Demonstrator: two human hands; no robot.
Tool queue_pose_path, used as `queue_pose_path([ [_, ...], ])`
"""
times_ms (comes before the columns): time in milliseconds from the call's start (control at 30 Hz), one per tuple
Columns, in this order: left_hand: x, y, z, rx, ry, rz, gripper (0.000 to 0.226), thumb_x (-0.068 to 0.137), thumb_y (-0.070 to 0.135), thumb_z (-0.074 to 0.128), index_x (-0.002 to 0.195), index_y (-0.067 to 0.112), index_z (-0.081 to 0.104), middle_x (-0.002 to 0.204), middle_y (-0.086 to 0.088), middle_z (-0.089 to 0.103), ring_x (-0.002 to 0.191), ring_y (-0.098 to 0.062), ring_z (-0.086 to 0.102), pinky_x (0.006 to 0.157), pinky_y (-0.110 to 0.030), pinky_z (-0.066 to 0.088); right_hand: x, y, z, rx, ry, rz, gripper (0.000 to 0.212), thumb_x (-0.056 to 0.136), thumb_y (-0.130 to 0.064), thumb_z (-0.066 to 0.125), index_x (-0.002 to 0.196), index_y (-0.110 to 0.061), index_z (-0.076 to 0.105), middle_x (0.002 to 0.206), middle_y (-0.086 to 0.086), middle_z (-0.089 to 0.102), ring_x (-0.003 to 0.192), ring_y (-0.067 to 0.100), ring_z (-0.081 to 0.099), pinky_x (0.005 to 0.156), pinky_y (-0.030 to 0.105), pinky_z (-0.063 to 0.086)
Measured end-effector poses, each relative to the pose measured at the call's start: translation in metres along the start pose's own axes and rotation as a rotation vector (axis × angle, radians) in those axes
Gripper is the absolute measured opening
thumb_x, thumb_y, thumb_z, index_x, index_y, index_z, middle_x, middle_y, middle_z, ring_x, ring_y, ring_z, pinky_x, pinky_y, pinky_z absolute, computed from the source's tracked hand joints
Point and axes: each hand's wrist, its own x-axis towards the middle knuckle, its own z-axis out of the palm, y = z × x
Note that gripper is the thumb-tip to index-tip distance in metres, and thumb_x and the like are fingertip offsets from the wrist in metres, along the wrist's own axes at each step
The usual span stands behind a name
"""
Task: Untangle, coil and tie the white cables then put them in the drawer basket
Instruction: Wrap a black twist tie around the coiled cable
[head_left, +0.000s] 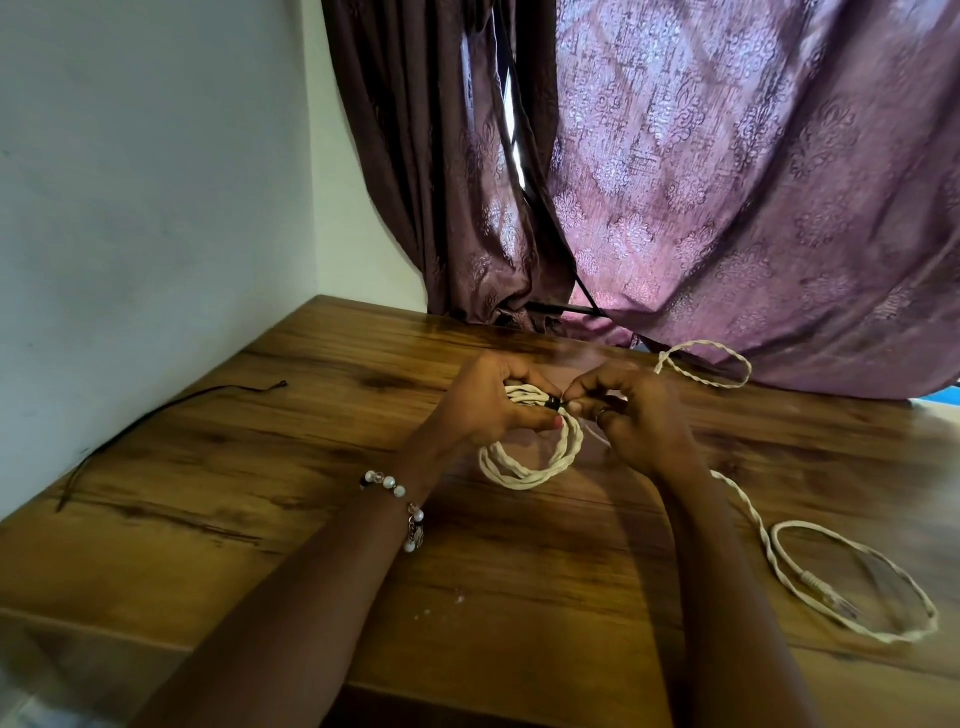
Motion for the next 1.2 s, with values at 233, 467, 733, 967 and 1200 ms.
queue_pose_path([
  [233, 0.001, -0.006, 0.001, -0.086, -0.014, -0.054, 0.026, 0.064, -0.003, 0.083, 0.084, 0.009, 0.073, 0.085, -0.014, 0.072, 0.075, -0.031, 0.070, 0.068, -0.057, 0.057, 0.001, 0.001, 0.001, 0.077, 0.002, 0.022, 0.027, 0.068, 0.014, 0.073, 0.072, -0.013, 0.073, 0.070, -0.010, 0.067, 0.066, -0.003, 0.063, 0.064, 0.009, 0.049],
  [467, 0.002, -0.006, 0.002, 0.055, -0.017, 0.050, 0.031, 0.062, 0.000, 0.085, 0.090, 0.002, 0.074, 0.085, -0.006, 0.072, 0.071, -0.011, 0.067, 0.062, -0.021, 0.054, 0.002, 0.000, 0.000, 0.252, -0.005, 0.186, 0.039, 0.066, 0.025, 0.064, 0.066, -0.014, 0.071, 0.069, 0.003, 0.071, 0.064, 0.011, 0.067, 0.063, 0.020, 0.054],
  [733, 0.006, -0.012, 0.003, 0.085, -0.005, 0.065, 0.035, 0.062, 0.005, 0.087, 0.094, 0.003, 0.074, 0.094, -0.009, 0.074, 0.083, -0.025, 0.071, 0.076, -0.041, 0.058, 0.002, 0.002, -0.003, 0.417, -0.013, 0.251, 0.064, 0.064, 0.025, 0.069, 0.119, -0.007, 0.064, 0.067, 0.011, 0.070, 0.064, 0.019, 0.068, 0.064, 0.024, 0.055],
  [967, 0.008, -0.017, 0.001, 0.095, 0.019, 0.053, 0.035, 0.060, 0.005, 0.087, 0.092, 0.004, 0.074, 0.090, -0.010, 0.073, 0.081, -0.026, 0.071, 0.074, -0.042, 0.059, 0.002, -0.007, 0.002, 0.387, -0.028, 0.269, 0.060, 0.067, 0.016, 0.074, 0.122, -0.004, 0.060, 0.073, 0.000, 0.071, 0.070, 0.006, 0.066, 0.072, 0.019, 0.053],
  [1200, 0.007, -0.017, 0.001, 0.012, 0.027, 0.001, 0.031, 0.062, 0.002, 0.086, 0.090, 0.005, 0.073, 0.087, -0.013, 0.074, 0.080, -0.032, 0.071, 0.070, -0.051, 0.058, 0.000, -0.005, -0.001, 0.229, -0.038, 0.240, 0.057, 0.073, 0.012, 0.072, 0.125, -0.006, 0.057, 0.074, 0.000, 0.071, 0.075, 0.001, 0.064, 0.089, 0.026, 0.049],
])
